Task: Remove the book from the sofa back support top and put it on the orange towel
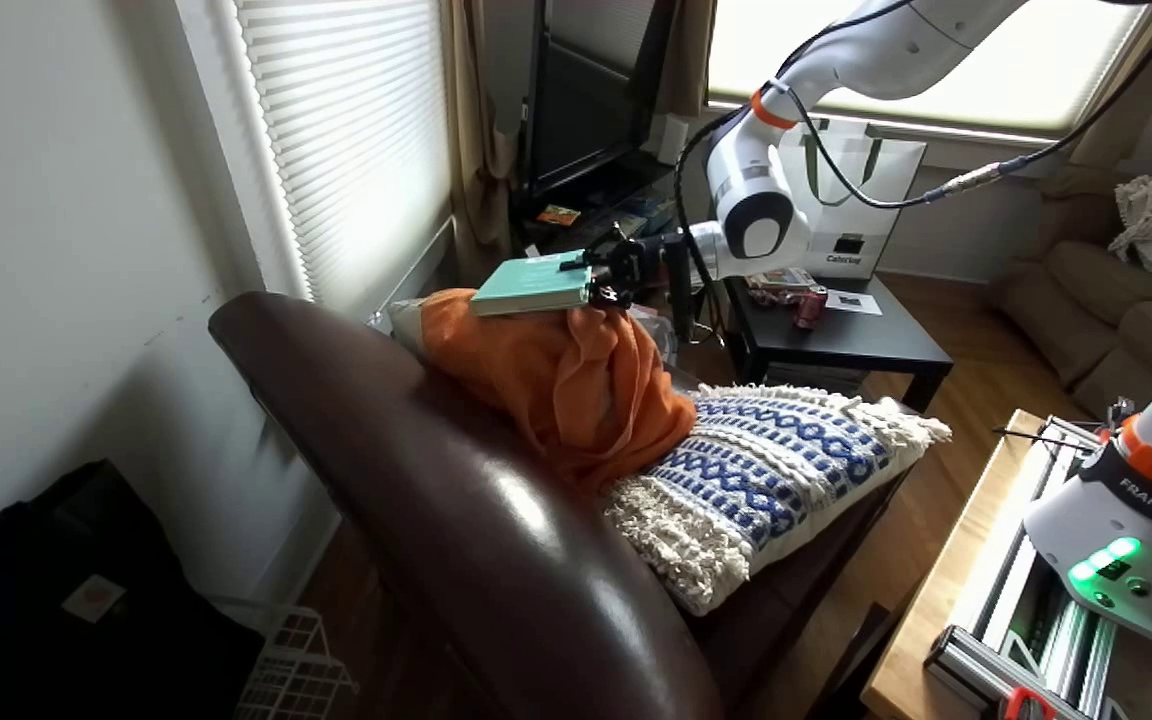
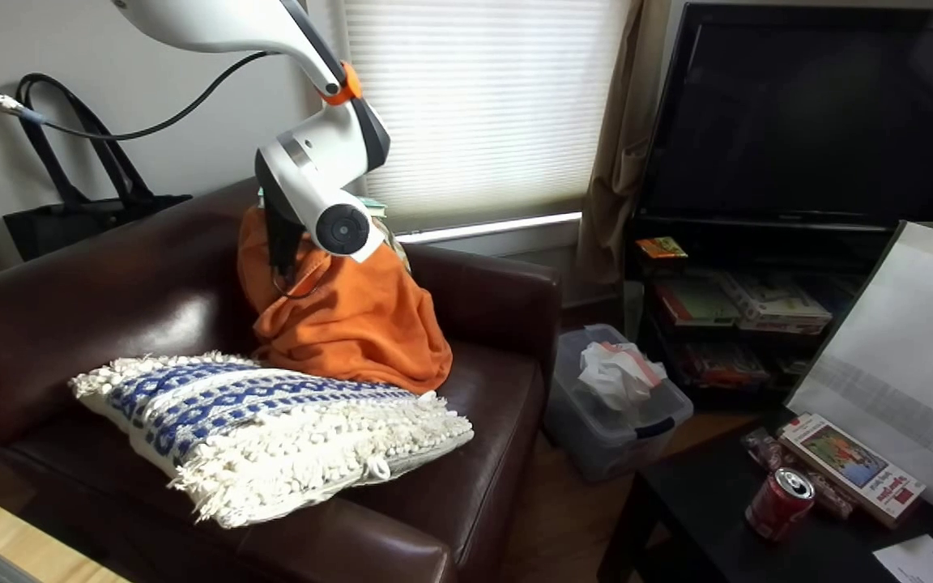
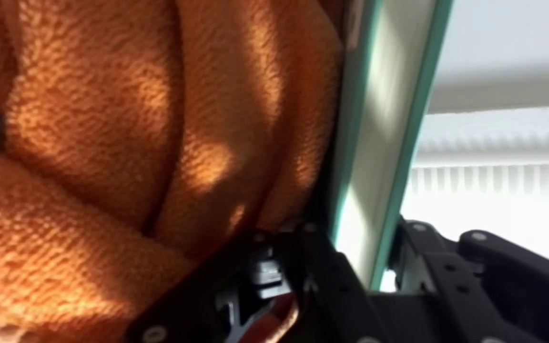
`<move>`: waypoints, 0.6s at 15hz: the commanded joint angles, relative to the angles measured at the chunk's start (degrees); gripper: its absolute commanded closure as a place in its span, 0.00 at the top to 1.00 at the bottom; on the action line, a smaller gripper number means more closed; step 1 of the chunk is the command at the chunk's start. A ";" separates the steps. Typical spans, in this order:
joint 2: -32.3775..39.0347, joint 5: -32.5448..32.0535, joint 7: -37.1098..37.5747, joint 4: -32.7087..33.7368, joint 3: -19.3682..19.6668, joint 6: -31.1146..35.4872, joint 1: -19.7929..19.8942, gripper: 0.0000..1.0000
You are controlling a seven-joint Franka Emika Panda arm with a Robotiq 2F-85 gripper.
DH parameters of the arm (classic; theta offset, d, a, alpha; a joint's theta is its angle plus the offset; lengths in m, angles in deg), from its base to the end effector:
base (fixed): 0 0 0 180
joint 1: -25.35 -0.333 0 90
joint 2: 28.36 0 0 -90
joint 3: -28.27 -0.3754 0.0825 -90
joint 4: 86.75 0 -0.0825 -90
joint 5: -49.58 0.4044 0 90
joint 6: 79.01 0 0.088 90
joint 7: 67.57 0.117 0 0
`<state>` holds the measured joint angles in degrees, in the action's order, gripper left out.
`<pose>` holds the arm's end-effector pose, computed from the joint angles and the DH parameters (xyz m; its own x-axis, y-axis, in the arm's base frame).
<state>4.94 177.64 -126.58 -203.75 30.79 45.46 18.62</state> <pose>0.6361 0.0847 0.1842 0.6999 -0.7066 -0.1047 -0.2534 -0.1086 -0.9612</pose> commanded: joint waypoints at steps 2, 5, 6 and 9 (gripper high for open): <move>-0.71 -9.17 1.30 -2.30 -0.63 3.27 -4.00 0.07; 0.31 -9.57 -1.86 -3.05 -0.35 6.72 -5.68 0.07; 0.43 -8.89 -2.99 -3.13 -0.32 7.47 -5.91 0.07; 0.31 -8.36 -3.95 -3.85 -0.37 7.92 -5.65 0.15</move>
<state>4.73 170.45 -128.30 -204.99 30.16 50.30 13.94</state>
